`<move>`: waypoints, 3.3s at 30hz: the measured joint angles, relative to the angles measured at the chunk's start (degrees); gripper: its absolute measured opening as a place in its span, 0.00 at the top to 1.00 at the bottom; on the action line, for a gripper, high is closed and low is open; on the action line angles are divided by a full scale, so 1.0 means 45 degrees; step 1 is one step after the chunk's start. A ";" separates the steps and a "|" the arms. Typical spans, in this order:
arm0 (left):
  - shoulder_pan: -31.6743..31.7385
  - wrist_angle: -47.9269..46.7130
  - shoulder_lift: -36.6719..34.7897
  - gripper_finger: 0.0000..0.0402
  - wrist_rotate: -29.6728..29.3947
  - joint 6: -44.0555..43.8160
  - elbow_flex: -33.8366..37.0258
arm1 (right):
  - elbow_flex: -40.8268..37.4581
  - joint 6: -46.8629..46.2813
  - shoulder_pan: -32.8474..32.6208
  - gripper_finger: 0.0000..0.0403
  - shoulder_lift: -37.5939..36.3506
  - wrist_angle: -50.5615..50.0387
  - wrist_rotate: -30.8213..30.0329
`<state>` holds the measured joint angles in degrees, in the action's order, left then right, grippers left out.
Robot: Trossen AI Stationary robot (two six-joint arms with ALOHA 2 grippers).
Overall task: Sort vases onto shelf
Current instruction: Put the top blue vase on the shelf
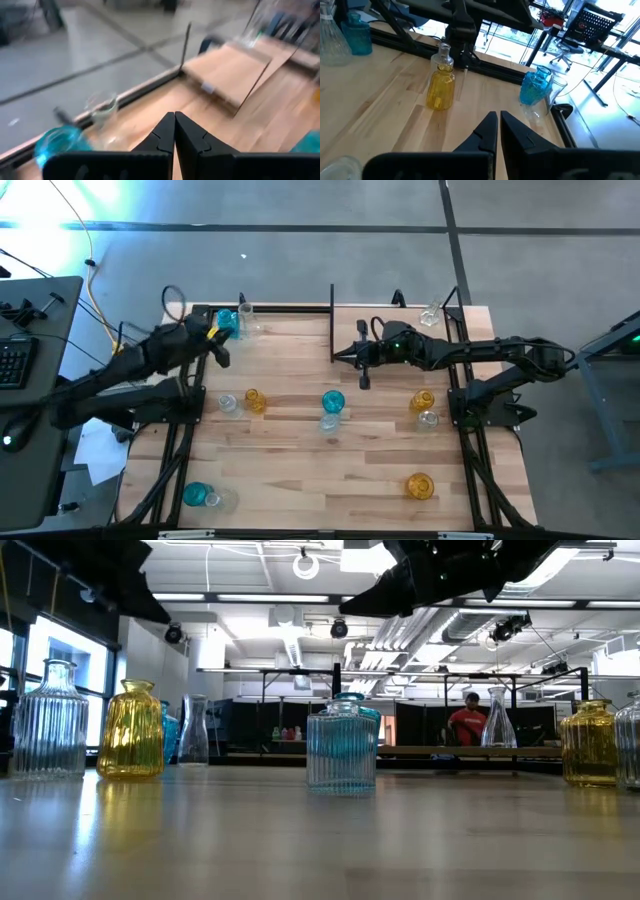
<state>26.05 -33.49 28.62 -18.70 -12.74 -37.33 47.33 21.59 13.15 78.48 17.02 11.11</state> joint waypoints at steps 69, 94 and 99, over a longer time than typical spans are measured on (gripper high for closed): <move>0.4607 -1.0929 0.9803 0.96 0.2209 0.4353 -0.7607 | 0.0000 -0.0025 -0.0001 0.99 -0.0005 -0.1998 -0.0010; -0.3000 -0.8827 1.4646 0.96 0.2402 0.2798 -1.5304 | 0.0039 -0.4102 -0.3925 0.99 -0.3951 -0.6828 -0.5843; -0.3165 -0.8895 1.6929 0.96 0.3007 0.3808 -1.8020 | 0.0034 -0.4809 -0.5090 0.99 -0.4756 -0.7535 -0.7681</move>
<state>11.81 -73.52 104.80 -5.17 4.40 -118.42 47.48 -0.05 -9.76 57.07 -16.89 -23.45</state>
